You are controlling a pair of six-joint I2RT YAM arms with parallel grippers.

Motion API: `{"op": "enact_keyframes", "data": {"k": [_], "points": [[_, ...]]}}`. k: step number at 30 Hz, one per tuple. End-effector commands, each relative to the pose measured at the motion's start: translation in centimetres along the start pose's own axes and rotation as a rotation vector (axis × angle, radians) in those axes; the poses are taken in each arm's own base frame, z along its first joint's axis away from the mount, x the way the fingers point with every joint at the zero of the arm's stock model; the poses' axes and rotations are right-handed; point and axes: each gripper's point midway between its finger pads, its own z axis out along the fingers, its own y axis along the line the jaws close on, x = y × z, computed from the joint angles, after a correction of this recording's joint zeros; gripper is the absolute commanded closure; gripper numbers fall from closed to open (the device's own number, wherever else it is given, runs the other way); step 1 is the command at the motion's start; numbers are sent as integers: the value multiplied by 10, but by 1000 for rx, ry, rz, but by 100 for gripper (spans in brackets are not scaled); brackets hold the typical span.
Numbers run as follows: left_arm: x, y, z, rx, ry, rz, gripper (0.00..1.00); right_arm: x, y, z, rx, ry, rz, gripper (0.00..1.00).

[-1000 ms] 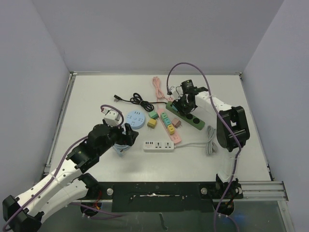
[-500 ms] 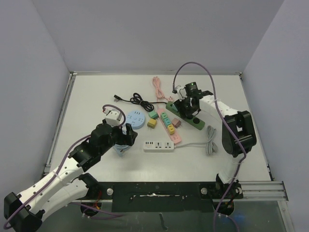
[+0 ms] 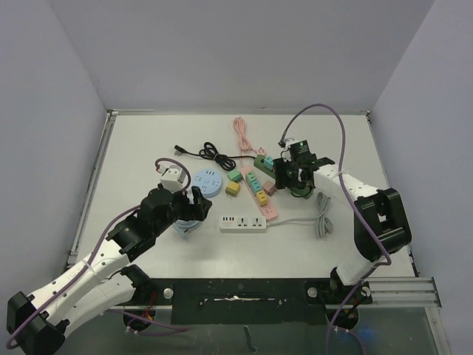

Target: Insert the plug

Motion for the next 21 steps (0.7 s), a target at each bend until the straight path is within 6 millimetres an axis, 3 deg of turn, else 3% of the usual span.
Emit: {"op": "enact_keyframes", "data": {"k": [1,5,10,15,18,21], "points": [[-28,-21,3,71,-95,-100,22,-33,19,12,88,-175,228,51],[-25,-23,6,76,-78,-120,22,-45,22,24,139,-246,412,50],[-29,-24,7,70,-76,-119,22,-55,29,43,215,-236,403,50],[-30,-23,5,68,-83,-123,23,-43,20,56,331,-188,358,47],[-30,-22,5,68,-86,-120,23,-34,13,50,373,-158,334,49],[-31,-23,4,77,-92,-112,23,-19,2,32,450,-120,295,50]]}}
